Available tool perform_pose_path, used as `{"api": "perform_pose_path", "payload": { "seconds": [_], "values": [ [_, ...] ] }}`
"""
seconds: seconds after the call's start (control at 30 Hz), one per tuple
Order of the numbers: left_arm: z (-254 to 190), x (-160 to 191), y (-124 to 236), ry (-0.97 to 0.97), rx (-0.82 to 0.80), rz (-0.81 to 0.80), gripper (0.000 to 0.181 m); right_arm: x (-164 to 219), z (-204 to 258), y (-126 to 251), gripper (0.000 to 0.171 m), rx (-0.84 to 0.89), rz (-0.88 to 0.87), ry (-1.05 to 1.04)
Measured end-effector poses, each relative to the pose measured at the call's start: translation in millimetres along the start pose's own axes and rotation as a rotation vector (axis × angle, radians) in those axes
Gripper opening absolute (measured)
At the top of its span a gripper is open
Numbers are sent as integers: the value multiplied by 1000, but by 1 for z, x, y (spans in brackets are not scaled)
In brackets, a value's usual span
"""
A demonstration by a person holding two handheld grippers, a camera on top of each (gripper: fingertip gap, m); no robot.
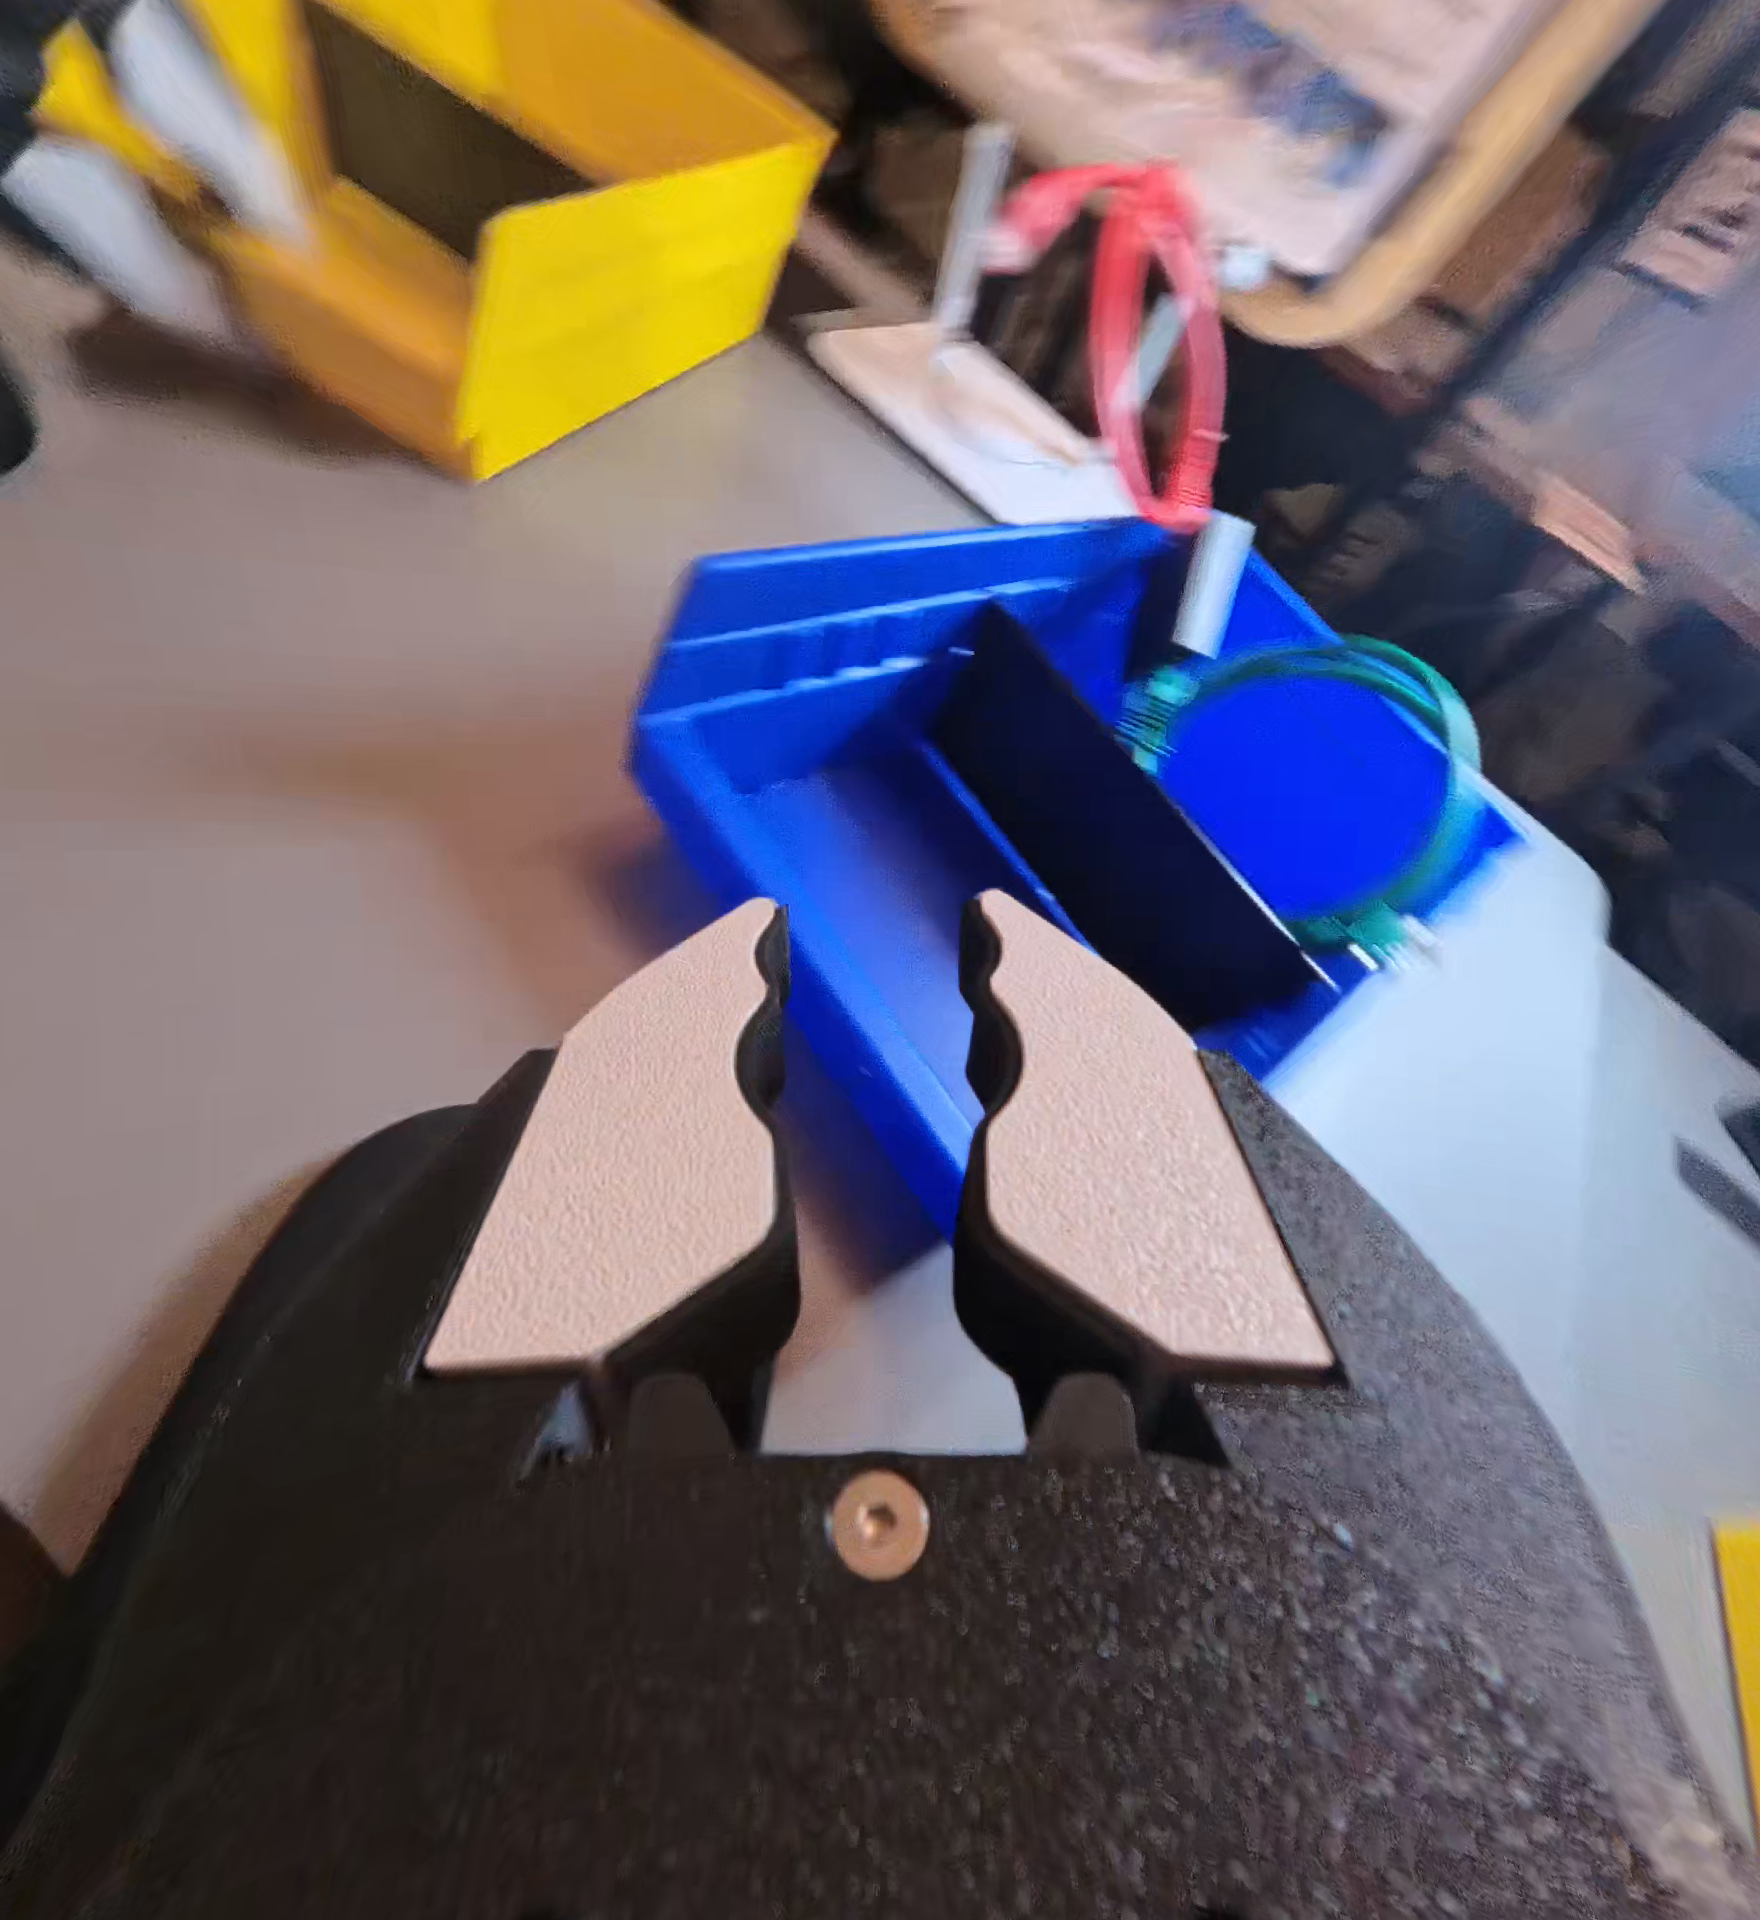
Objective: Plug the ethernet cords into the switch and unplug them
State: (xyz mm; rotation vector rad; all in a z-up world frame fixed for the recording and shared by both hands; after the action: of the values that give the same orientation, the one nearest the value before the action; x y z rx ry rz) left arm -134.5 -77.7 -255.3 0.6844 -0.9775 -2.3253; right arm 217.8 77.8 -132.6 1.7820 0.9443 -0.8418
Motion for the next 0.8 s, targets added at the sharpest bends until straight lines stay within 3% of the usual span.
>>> {"api": "perform_pose_path", "payload": {
  "seconds": [0.1,0.2,0.27,0.3,0.4,0.43,0.5,0.53,0.67,0.73,0.8],
  "values": [
    [-2,-38,-10,-95,0,-70,30,38,-44,28,36,192,-5,-187],
    [9,-61,-15,-143,-71,-108,36,75,-55,23,45,209,29,-332],
    [17,-72,-6,-32,-98,-133,43,92,-55,10,52,183,63,-390],
    [14,-89,4,62,-59,-229,39,96,-56,3,53,165,68,-410],
    [-16,-159,44,341,218,-557,40,97,-59,-22,56,98,64,-463],
    [-25,-176,49,394,296,-599,40,95,-59,-31,54,74,64,-470],
    [-35,-201,47,467,358,-620,50,96,-65,-43,28,110,89,-417],
    [-37,-209,44,500,367,-622,57,95,-69,-46,23,155,99,-363],
    [-32,-222,28,635,329,-634,72,80,-39,-51,22,164,114,-224],
    [-40,-220,25,674,334,-613,57,69,-15,-51,23,139,124,-166],
    [-37,-205,23,639,211,-581,41,59,-1,-47,21,160,121,-118]
  ]
}}
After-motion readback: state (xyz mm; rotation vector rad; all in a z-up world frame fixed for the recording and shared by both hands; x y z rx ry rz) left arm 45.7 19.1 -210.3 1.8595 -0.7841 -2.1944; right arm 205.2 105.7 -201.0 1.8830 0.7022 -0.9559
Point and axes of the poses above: each gripper's, where its closed fingertips meet, y back along the fingers, x out of its underside, z = x × y across the jaws, the point moved 1 cm from there along y, back along the fingers, and after that the axes turned 2 degrees about -x, right-handed, at the moved point
